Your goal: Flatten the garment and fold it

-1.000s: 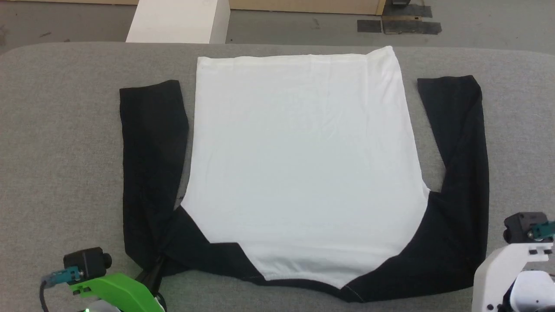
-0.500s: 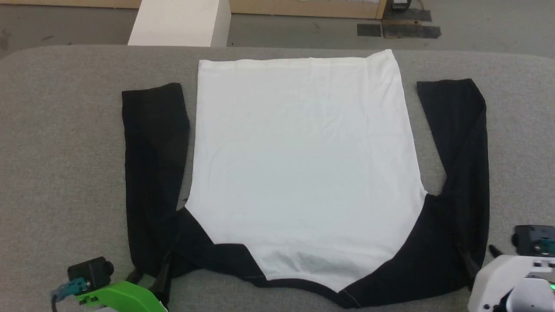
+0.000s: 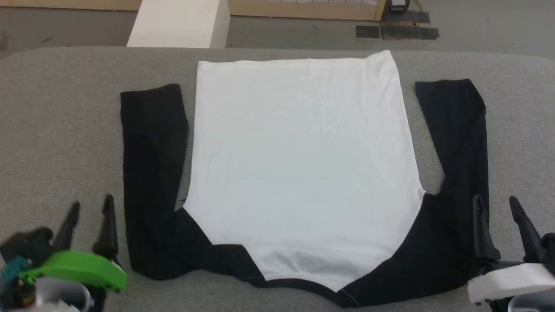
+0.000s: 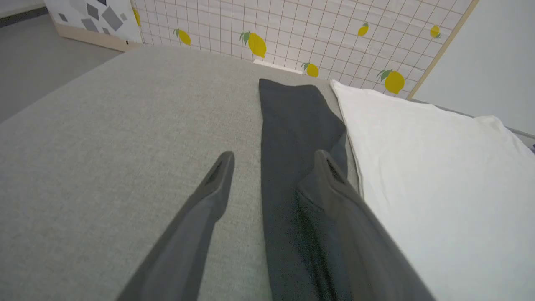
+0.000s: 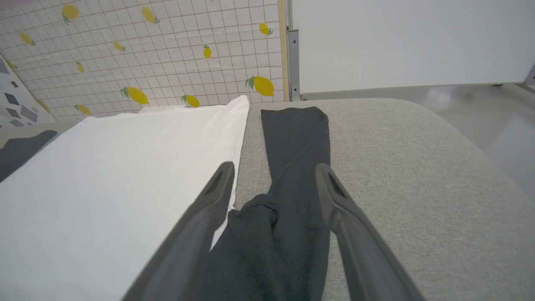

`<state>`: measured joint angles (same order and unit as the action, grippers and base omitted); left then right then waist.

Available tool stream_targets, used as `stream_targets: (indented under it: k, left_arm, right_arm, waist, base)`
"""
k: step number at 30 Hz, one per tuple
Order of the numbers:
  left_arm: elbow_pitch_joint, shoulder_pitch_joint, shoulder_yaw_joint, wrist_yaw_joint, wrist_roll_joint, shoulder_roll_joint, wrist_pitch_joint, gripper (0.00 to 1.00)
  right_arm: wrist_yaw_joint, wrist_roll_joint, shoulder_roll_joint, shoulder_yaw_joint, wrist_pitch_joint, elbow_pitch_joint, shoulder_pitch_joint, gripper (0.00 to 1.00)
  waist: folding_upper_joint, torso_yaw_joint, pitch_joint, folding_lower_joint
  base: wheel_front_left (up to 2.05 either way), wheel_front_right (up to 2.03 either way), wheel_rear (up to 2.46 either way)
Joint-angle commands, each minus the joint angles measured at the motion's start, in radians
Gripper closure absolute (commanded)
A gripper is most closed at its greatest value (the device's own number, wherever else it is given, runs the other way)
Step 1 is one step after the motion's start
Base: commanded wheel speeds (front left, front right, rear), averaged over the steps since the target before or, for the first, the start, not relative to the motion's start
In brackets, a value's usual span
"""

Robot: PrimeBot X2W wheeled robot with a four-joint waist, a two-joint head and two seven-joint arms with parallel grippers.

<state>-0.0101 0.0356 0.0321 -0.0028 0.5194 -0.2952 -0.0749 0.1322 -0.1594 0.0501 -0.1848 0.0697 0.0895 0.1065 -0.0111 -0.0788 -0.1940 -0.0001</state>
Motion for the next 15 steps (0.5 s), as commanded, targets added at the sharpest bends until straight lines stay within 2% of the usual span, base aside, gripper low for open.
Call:
stream_targets:
  k: [1,4,9,15]
  left_arm:
    - [-0.014,-0.052,0.008,-0.009,-0.015,-0.028,-0.009,0.0]
    - [-0.06,-0.152,0.006,-0.024,-0.041,-0.085,0.007,0.0]
    - [-0.146,-0.332,-0.005,-0.049,-0.062,-0.166,0.067,0.0]
    - [-0.247,-0.532,0.0,-0.078,0.001,-0.241,0.232,0.0]
  right_arm:
    - [-0.002,-0.001,0.0,0.015,0.033,-0.005,-0.028,0.0]
    - [-0.002,0.007,0.0,0.041,0.084,-0.007,-0.062,0.0]
    - [-0.002,0.013,0.0,0.069,0.11,0.0,-0.12,0.0]
    - [-0.002,-0.002,0.0,0.11,0.117,0.015,-0.192,0.0]
  waist:
    - [0.0111,0.024,-0.035,0.0001]
    - [0.0111,0.041,-0.08,0.0001]
    - [0.0111,0.076,-0.17,0.0001]
    - [0.0111,0.141,-0.295,0.0001]
  base:
    - [0.0,0.0,0.0]
    - [0.0,0.0,0.0]
    - [0.0,0.0,0.0]
    - [0.0,0.0,0.0]
